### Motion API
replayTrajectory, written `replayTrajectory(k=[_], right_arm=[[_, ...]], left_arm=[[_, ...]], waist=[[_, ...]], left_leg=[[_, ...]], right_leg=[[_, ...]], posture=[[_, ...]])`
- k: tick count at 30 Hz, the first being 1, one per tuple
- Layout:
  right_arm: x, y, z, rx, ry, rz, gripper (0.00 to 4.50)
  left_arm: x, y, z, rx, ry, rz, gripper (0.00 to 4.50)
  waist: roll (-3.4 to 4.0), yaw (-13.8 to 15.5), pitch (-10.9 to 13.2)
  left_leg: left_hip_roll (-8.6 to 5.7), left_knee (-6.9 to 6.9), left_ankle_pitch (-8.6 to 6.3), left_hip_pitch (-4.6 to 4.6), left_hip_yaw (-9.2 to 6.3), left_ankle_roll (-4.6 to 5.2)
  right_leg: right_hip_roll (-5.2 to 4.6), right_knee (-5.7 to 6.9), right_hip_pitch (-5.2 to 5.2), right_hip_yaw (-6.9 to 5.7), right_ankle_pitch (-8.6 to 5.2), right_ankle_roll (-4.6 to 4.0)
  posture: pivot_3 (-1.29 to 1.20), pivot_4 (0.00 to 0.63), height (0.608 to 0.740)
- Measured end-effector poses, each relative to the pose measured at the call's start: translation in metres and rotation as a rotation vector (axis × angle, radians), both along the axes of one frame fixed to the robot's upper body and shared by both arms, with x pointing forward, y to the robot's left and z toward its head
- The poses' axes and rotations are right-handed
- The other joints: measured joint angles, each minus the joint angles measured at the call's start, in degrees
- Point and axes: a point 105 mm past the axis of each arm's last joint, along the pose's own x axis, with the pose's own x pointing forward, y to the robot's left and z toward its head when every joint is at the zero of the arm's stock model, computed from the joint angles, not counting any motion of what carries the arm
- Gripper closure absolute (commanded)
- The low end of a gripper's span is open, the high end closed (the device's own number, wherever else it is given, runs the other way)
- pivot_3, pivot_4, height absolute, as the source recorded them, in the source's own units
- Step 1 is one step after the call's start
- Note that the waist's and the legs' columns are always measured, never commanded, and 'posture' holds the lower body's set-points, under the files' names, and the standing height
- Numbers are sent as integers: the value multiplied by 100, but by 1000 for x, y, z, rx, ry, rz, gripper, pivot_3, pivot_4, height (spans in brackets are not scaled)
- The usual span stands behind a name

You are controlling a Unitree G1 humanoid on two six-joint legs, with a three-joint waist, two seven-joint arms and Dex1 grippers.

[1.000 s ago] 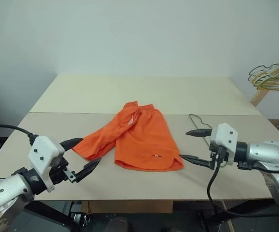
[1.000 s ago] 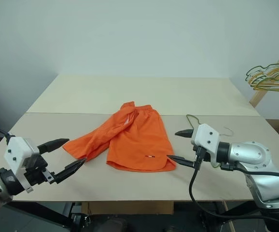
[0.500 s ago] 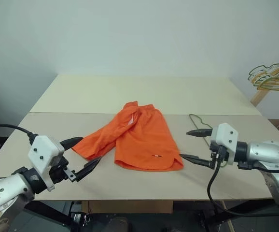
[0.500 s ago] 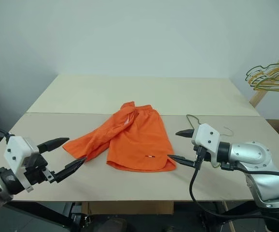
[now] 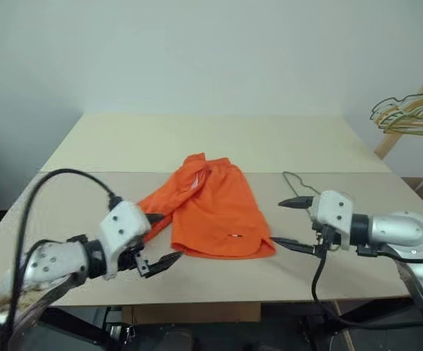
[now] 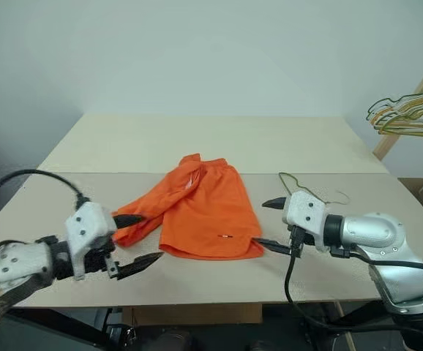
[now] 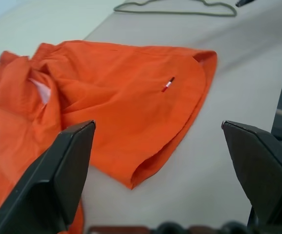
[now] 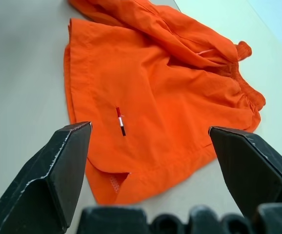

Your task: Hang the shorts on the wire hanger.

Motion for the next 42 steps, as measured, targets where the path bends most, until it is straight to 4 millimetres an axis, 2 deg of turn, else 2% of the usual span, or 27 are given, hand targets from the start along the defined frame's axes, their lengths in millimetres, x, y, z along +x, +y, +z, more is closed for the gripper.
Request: replayTrajectory(k=[3, 8, 12, 15, 20, 27, 29, 32, 35, 38, 42], right_arm=[[-4, 6, -4, -1, 13, 23, 46], [-4, 6, -4, -3, 12, 23, 46], [-3, 6, -4, -5, 11, 21, 46], [-3, 6, -5, -4, 11, 20, 0], [-3, 7, -4, 3, 10, 22, 0], [-3, 7, -4, 2, 7, 20, 0], [-2, 7, -4, 3, 3, 17, 0], [-3, 8, -4, 5, 1, 18, 0], [-4, 8, -5, 6, 4, 17, 0], [-6, 8, -8, 6, 16, 17, 0], [-7, 10, -8, 9, 15, 23, 0]], left_arm=[[3, -10, -26, 131, 39, -74, 0], [15, -7, -65, 319, 57, -103, 0], [35, -2, -80, 402, 28, -55, 0], [47, -6, -87, 421, -9, -45, 571], [61, -17, -94, 444, -62, -62, 2241], [63, -18, -99, 453, -54, -93, 4454], [64, -13, -99, 449, -46, -84, 4454], [56, 9, -98, 465, -25, -109, 4454], [51, 52, -94, 558, -24, -101, 4454], [50, 106, -90, 664, -22, -35, 4454], [48, 157, -86, 727, 13, 54, 4454]], waist=[[0, -45, 0], [2, -95, 2], [1, -119, 2], [-2, -125, 2], [1, -135, -1], [2, -182, -2], [2, -191, -2], [1, -278, -2], [4, -352, -1], [8, -372, 0], [15, -345, 5]], left_leg=[[-7, -1, 2, -1, 3, -3], [-5, -1, 4, -3, 7, -7], [-2, 3, 3, -3, 5, -5], [-2, 6, 2, -4, 5, -1], [1, 10, 0, -3, 5, 4], [8, 15, -16, -2, 2, 32], [10, 15, -20, -3, 2, 37], [16, 13, -6, -3, 4, 12], [16, 9, -4, -2, 4, 9], [19, 8, -7, 5, 5, 12], [18, 7, -22, 2, 5, 36]], right_leg=[[8, -1, -1, 0, 0, 0], [14, -3, -4, 0, -1, 1], [10, -3, -2, 1, -2, 3], [9, -2, -1, 1, -2, 3], [7, 1, -2, 3, -2, 4], [5, 7, -3, 4, -1, 3], [5, 7, -7, 4, -1, 3], [8, 8, -13, 6, -2, 1], [5, 10, -16, 5, -4, -1], [-1, 11, -13, 3, -5, -2], [-7, 10, -16, 0, -6, 0]], posture=[[170, 0, 740], [163, 0, 740], [161, 0, 740], [156, 0, 740], [141, 0, 740], [130, 0, 740], [131, 0, 740], [135, 0, 740], [143, 0, 740], [153, 0, 740], [160, 0, 740]])
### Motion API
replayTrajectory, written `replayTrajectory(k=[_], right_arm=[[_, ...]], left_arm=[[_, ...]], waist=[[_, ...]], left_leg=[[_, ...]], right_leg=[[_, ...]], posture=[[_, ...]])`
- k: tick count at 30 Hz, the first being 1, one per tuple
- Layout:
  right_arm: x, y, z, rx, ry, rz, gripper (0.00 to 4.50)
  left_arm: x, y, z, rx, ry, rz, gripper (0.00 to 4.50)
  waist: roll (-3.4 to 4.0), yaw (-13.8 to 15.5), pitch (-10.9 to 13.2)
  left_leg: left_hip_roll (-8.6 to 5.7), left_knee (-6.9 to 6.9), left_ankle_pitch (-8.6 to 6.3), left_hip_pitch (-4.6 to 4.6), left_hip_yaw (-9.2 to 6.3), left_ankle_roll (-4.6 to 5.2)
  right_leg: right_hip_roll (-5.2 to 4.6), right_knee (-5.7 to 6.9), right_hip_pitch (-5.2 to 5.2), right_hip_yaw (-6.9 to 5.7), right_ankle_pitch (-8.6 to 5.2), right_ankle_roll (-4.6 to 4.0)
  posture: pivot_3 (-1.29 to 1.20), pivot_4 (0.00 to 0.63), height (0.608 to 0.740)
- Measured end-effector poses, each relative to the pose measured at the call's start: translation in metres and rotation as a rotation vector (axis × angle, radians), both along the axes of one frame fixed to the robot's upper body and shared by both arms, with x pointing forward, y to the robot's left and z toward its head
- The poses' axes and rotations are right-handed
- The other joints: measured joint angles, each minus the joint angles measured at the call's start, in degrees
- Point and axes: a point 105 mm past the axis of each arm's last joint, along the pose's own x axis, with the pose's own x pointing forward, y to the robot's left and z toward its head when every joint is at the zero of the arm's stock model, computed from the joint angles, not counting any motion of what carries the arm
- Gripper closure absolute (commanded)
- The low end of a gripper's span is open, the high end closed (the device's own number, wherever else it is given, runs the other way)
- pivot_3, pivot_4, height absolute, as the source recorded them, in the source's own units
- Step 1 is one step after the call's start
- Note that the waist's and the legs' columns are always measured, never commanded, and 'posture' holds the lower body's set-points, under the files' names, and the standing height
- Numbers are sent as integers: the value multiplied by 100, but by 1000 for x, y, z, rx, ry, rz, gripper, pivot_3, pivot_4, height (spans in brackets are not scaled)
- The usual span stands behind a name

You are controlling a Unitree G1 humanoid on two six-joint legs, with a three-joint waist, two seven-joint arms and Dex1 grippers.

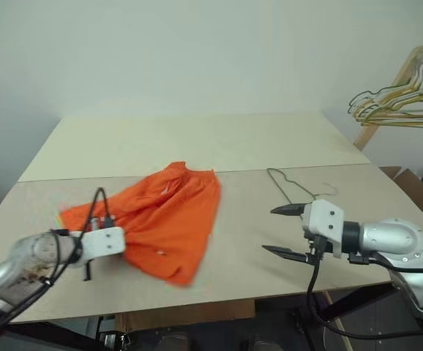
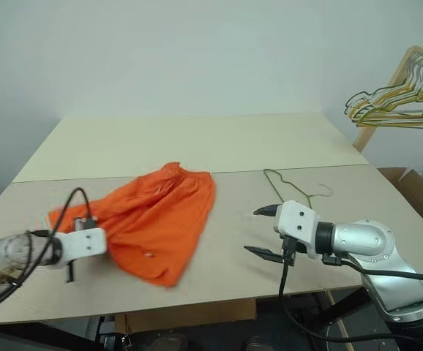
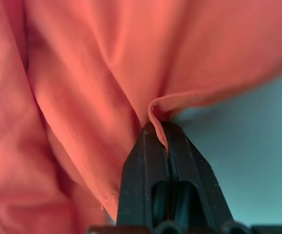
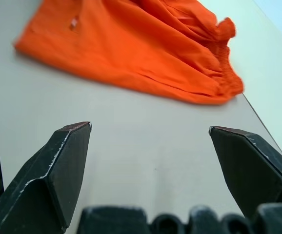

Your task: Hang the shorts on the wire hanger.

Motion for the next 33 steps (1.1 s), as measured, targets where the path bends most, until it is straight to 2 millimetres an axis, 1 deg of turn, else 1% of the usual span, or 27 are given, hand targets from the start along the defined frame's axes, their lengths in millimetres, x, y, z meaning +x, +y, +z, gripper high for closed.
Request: replayTrajectory(k=[1, 4, 6, 8, 9, 11, 13, 15, 16, 18, 20, 22, 25, 27, 30, 33], right_arm=[[0, 0, 0, 0, -1, 2, 0], [-1, 1, 0, 3, 2, 6, 0], [-1, 3, -1, 10, 6, 12, 0], [-2, 6, -2, 11, 11, 23, 0], [-2, 7, -2, 11, 13, 28, 0], [-2, 8, -2, 11, 14, 36, 0], [-3, 9, -2, 12, 14, 41, 0], [-2, 9, -2, 13, 14, 42, 0], [-3, 9, -2, 14, 14, 43, 0], [-3, 10, -2, 15, 15, 43, 0], [-3, 11, -2, 24, 16, 46, 0], [-3, 13, -3, 32, 19, 49, 0], [-4, 15, -4, 40, 21, 53, 0], [-4, 16, -4, 44, 22, 57, 0], [-5, 20, -4, 46, 24, 70, 0], [-5, 21, -3, 47, 19, 68, 0]], left_arm=[[-1, 10, 1, 13, 1, 14, 4454], [-2, 37, 5, 41, -4, 71, 3853], [-3, 40, 9, 16, 3, 84, 3288], [-6, 33, 15, -37, 20, 55, 2625], [-10, 25, 18, -74, 41, 25, 2284], [-22, 9, 23, -138, 103, -53, 1603], [-43, -4, 29, -180, 189, -133, 958], [-53, -12, 37, -205, 222, -182, 296], [-58, -16, 43, -239, 239, -190, 37], [-64, -25, 53, -299, 260, -202, 37], [-67, -40, 68, -377, 239, -225, 37], [-69, -56, 74, -453, 240, -210, 37], [-64, -82, 78, -560, 226, -137, 37], [-61, -98, 71, -579, 248, -68, 37], [-59, -119, 47, -565, 318, 51, 37], [-62, -134, 27, -535, 406, 138, 37]], waist=[[0, 3, 0], [1, 32, 1], [0, 40, 1], [0, 37, 1], [0, 26, 1], [0, 9, 1], [-1, -31, 3], [4, -33, 5], [4, -29, 6], [5, -26, 7], [11, 3, 9], [10, 24, 9], [6, 34, 7], [6, 36, 6], [6, 27, 6], [-1, 22, 2]], left_leg=[[0, 0, 1, 0, 0, -3], [-3, 0, 12, -7, 0, -25], [-4, 1, 12, -11, 3, -25], [-8, 1, 11, -13, 6, -24], [-9, 2, 11, -14, 9, -24], [-9, 2, 11, -13, 12, -24], [-6, 1, 9, -12, 14, -29], [-6, 1, 11, -8, 13, -33], [-6, 1, 11, -8, 13, -34], [-4, 1, 12, -7, 12, -35], [-6, 2, 13, -2, 10, -35], [-7, 3, 13, -2, 6, -35], [-10, 4, 13, -2, 1, -34], [-15, 4, 13, 0, 0, -34], [-20, 3, 15, 0, 0, -37], [-23, 6, 18, 0, -1, -43]], right_leg=[[0, 0, 0, -1, 0, 0], [-3, 0, -3, -5, -1, 2], [-4, 0, -2, -9, -2, 5], [-9, -1, -4, -9, -4, 8], [-11, -1, -5, -8, -4, 9], [-12, -1, -5, -7, -5, 10], [-9, 0, -8, -6, -6, 11], [-7, 1, -5, -6, -8, 11], [-4, 2, -4, -6, -9, 11], [-2, 2, -1, -6, -13, 16], [-3, 1, 6, -3, -22, 32], [-2, 2, 9, -3, -20, 30], [-1, 3, 13, -1, -11, 18], [1, 2, 17, 3, -11, 18], [8, 5, 17, 6, -10, 17], [14, 7, 16, 6, -10, 17]], posture=[[166, 0, 740], [174, 0, 740], [174, 0, 740], [179, 0, 740], [180, 0, 740], [183, 0, 740], [185, 0, 740], [189, 0, 740], [189, 0, 740], [193, 0, 740], [196, 0, 740], [196, 0, 740], [192, 0, 740], [185, 0, 740], [170, 0, 740], [162, 0, 740]])
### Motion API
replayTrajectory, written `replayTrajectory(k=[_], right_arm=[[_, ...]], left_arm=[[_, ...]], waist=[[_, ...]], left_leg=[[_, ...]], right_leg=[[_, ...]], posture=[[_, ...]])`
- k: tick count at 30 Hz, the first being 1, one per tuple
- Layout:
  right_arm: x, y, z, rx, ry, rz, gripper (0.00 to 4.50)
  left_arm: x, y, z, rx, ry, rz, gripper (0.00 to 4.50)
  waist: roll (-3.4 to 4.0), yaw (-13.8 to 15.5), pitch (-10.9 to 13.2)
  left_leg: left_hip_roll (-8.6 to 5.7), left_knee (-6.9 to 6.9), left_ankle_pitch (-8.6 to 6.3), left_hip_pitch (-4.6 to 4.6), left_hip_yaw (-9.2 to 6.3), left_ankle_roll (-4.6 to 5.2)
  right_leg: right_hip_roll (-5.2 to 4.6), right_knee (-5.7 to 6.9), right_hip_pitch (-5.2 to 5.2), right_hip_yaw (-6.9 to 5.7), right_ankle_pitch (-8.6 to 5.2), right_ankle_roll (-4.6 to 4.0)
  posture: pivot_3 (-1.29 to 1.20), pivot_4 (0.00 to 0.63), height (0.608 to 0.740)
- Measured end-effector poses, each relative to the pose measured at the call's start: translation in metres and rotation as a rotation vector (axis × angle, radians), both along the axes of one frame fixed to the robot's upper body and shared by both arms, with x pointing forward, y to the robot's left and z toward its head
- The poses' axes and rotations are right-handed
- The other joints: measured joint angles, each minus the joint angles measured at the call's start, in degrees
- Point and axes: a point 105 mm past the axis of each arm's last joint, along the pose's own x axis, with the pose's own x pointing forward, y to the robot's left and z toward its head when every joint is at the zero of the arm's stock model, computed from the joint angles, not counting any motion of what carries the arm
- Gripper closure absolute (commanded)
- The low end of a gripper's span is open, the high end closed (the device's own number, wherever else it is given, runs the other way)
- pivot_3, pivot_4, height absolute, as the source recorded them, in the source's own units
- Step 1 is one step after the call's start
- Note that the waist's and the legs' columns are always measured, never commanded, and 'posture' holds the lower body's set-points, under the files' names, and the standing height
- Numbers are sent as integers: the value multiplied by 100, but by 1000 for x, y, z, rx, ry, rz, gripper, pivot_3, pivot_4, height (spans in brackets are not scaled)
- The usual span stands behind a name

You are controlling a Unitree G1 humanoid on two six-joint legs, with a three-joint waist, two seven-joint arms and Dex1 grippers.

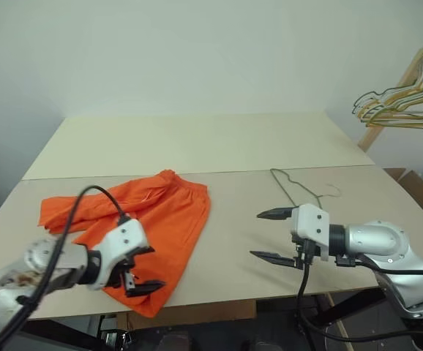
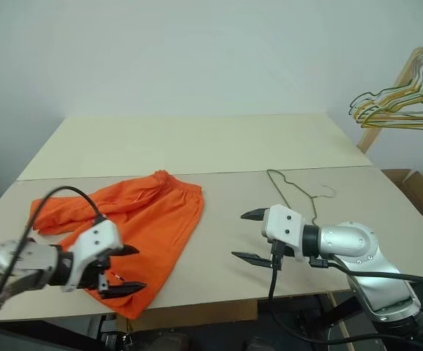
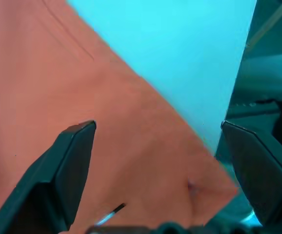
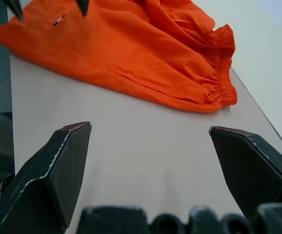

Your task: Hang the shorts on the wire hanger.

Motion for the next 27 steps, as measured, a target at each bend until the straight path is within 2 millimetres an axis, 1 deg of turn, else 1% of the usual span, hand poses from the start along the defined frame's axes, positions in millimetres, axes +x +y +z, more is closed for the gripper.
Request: replayTrajectory(k=[3, 6, 9, 10, 11, 13, 15, 20, 21, 24, 27], right_arm=[[0, 1, 1, 1, -6, -3, 0], [-1, 1, 1, 0, -2, -6, 0], [-1, 1, 1, 0, -1, -7, 0], [-2, 2, 2, 0, -3, -7, 0], [-1, 2, 2, 1, -4, -8, 0], [-1, 2, 2, 3, -4, -12, 0], [-1, 2, 3, 5, -6, -17, 0], [-1, 2, 3, 8, -7, -18, 0], [0, 2, 3, 9, -8, -17, 0], [2, 4, 6, 14, -20, -13, 0], [6, 6, 8, 23, -28, -11, 0]], left_arm=[[-4, -6, -17, 91, 65, 20, 37], [-2, -12, -26, 130, 94, 42, 37], [3, -15, -29, 167, 81, 55, 640], [4, -14, -29, 183, 71, 61, 991], [5, -13, -30, 194, 65, 66, 1206], [7, -12, -30, 207, 56, 72, 1954], [7, -9, -30, 220, 52, 78, 2577], [5, -1, -30, 245, 62, 76, 4322], [5, 0, -30, 248, 64, 73, 4468], [2, 5, -30, 254, 63, 61, 4468], [-4, 17, -29, 275, 54, 30, 4468]], waist=[[-2, -9, -2], [-4, -13, -2], [-4, -10, -2], [-4, -12, -2], [-4, -13, -2], [-4, -15, -2], [-4, -23, -2], [-3, -29, -3], [-3, -28, -3], [-3, -42, -3], [-2, -107, -3]], left_leg=[[-2, -2, 1, 4, 0, -3], [1, 0, 2, 4, -1, -4], [1, -1, 2, 12, -2, -3], [2, -3, 2, 16, -2, -3], [3, -3, 2, 19, -1, -3], [5, -4, 2, 20, -1, -3], [7, -4, 2, 21, -1, -3], [9, -7, 2, 22, 0, -3], [9, -7, 2, 22, 0, -3], [11, -8, 2, 25, 3, -4], [13, -18, 4, 32, 6, -8]], right_leg=[[1, -1, 2, 3, 0, -1], [2, -2, 1, 3, -1, -1], [-1, -3, 8, 7, -1, -2], [0, -3, 9, 9, -1, -2], [0, -3, 10, 10, -1, -2], [-1, -2, 10, 12, -2, -3], [-1, -3, 9, 14, -2, -3], [-1, -2, 7, 15, -3, -5], [-1, -2, 7, 15, -3, -5], [-1, 0, 6, 18, -4, -6], [0, 3, 4, 22, -7, -11]], posture=[[161, 0, 740], [154, 0, 740], [153, 0, 740], [153, 0, 740], [153, 0, 740], [153, 0, 740], [156, 0, 740], [162, 0, 740], [164, 0, 740], [168, 0, 740], [166, 0, 740]])
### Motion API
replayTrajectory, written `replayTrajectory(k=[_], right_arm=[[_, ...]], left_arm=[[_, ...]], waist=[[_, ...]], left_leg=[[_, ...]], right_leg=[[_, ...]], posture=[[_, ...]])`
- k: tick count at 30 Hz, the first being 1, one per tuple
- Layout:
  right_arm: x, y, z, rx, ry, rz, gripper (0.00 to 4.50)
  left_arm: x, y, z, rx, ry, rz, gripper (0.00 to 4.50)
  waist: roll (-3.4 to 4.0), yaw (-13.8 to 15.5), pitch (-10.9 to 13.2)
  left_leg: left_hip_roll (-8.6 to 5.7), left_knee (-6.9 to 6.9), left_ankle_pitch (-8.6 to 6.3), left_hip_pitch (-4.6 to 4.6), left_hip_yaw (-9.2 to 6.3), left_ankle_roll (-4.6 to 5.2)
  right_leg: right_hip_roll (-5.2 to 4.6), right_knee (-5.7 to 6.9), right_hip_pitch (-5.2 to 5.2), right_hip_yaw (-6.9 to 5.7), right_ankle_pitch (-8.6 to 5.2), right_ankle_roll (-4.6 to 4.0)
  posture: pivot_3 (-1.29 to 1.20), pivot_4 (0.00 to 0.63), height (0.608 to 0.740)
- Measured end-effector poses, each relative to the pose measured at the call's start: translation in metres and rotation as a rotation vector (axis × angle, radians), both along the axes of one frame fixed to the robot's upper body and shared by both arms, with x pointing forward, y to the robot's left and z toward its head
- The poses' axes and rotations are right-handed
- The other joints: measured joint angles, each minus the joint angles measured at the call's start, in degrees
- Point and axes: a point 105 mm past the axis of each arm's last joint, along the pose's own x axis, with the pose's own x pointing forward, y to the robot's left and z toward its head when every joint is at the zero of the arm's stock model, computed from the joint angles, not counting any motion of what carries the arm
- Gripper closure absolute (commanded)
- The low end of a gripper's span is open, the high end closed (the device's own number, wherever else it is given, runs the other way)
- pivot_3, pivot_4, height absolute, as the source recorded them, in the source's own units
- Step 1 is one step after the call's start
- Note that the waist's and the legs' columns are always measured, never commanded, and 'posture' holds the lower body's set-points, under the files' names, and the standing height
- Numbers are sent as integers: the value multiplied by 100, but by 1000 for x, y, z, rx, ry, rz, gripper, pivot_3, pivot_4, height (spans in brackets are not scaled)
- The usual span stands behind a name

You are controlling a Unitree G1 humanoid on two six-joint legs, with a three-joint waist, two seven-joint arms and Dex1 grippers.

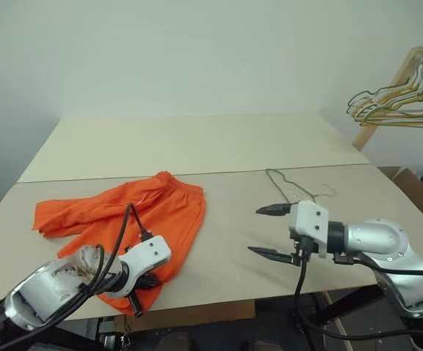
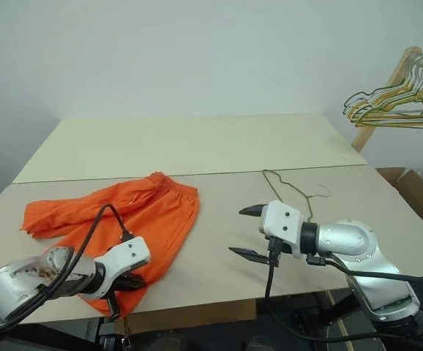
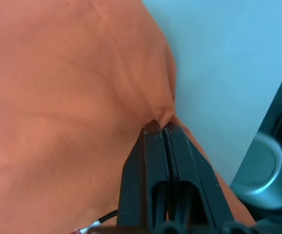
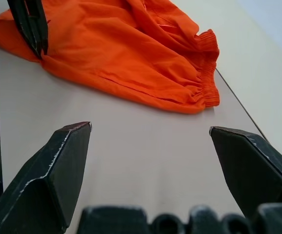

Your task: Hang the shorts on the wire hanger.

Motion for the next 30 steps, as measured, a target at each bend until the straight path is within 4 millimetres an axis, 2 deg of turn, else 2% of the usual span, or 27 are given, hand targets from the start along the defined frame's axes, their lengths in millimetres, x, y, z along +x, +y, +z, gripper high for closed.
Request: replayTrajectory(k=[5, 8, 12, 16, 21, 24, 29, 30], right_arm=[[30, 24, 1, -60, -162, 59, 0], [49, 40, -25, -214, -285, 130, 0], [66, 63, -59, -330, -375, 211, 0], [88, 85, -67, -378, -475, 229, 0], [115, 114, -75, -416, -579, 188, 0], [123, 126, -81, -430, -612, 173, 0], [125, 150, -83, -407, -653, 168, 0], [124, 152, -84, -408, -661, 174, 179]], left_arm=[[-3, 21, 6, -33, -23, -26, 4468], [0, 27, 18, -66, -84, -64, 4468], [1, 30, 35, -121, -160, -118, 4468], [-5, 34, 49, -182, -204, -147, 4468], [-22, 42, 61, -233, -202, -167, 4468], [-32, 43, 63, -257, -186, -190, 4468], [-40, 39, 65, -278, -185, -210, 4468], [-42, 38, 65, -280, -183, -213, 4499]], waist=[[8, -119, 11], [9, -87, 15], [14, -87, 19], [18, -150, 23], [16, -225, 24], [19, -223, 25], [18, -214, 25], [18, -203, 25]], left_leg=[[3, -5, 9, 7, 5, -17], [0, -6, 10, 8, 8, -20], [-1, -8, 16, -7, 11, -30], [-4, -38, 33, -5, 11, -59], [-5, -93, 56, 44, 15, -100], [-3, -106, 71, 57, 15, -128], [8, -138, 95, 81, 4, -176], [8, -147, 99, 88, -2, -178]], right_leg=[[2, 8, -6, -2, -5, -5], [-1, 15, -9, -4, -17, -13], [3, 15, -21, -8, -13, -13], [5, 12, -23, -21, -16, -19], [5, 52, -16, -22, -46, -61], [13, 86, -21, -30, -69, -85], [27, 111, -22, -37, -84, -114], [26, 114, -20, -35, -86, -118]], posture=[[179, 0, 740], [202, 0, 740], [222, 0, 740], [237, 0, 740], [264, 0, 740], [278, 0, 740], [285, 0, 740], [288, 0, 740]])
